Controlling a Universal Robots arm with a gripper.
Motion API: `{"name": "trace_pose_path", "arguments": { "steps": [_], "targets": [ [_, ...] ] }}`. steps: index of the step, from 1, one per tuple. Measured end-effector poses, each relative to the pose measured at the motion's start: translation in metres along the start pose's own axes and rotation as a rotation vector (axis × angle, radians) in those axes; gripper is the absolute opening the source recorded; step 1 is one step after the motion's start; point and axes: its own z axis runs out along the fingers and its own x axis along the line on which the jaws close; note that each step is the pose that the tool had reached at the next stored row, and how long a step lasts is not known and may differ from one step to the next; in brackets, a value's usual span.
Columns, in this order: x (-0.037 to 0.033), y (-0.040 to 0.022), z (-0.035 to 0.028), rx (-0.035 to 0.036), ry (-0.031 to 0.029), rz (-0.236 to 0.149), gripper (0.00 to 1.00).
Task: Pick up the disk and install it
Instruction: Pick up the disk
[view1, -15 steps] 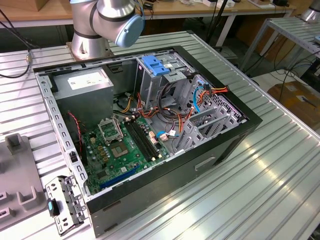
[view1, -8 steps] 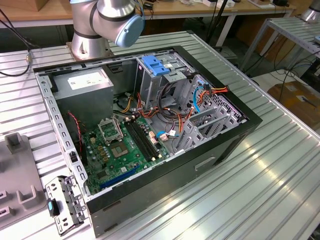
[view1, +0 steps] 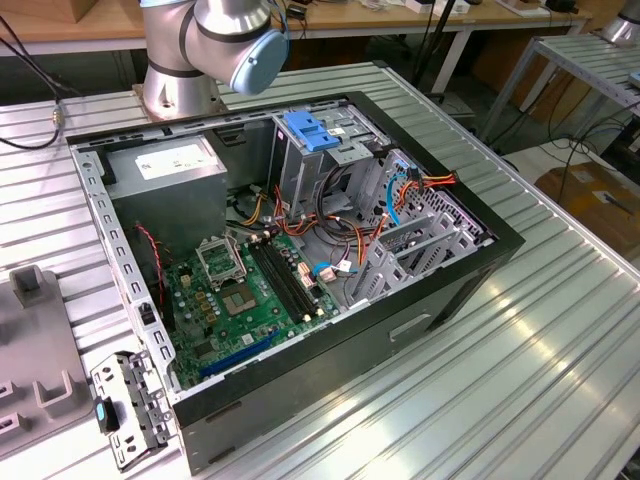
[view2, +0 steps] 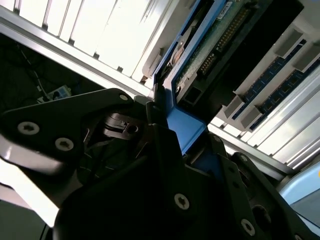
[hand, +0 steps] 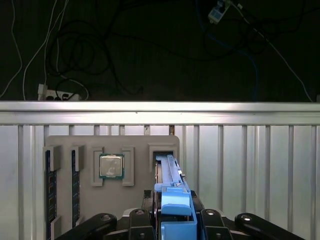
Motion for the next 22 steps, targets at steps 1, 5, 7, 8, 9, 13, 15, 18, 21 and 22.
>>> {"name": "trace_pose_path", "arguments": {
  "steps": [1,5,7,8,9,13,15,18,21,22],
  "targets": [
    [0.0000,0.0000,-0.0013,0.0001,0.0003,0.000,0.37],
    [-0.0001,0.0000,-0.0032,0.0017,0.0007,0.000,0.37],
    [0.0000,0.0000,-0.0033,0.0015,0.0008,0.000,0.37],
    [0.0000,0.0000,-0.0033,0.0015,0.0008,0.000,0.37],
    [-0.0001,0.0000,-0.0034,0.0015,0.0008,0.000,0.37],
    [-0.0001,0.0000,-0.0033,0.0017,0.0008,0.000,0.37],
    [-0.0001,0.0000,-0.0033,0.0017,0.0008,0.000,0.37],
    [-0.0001,0.0000,-0.0042,0.0015,0.0009,0.000,0.37],
    [-0.0001,0.0000,-0.0085,0.0017,0.0008,0.000,0.37],
    [-0.0002,0.0000,-0.0093,0.0017,0.0008,0.000,0.37]
  ]
}}
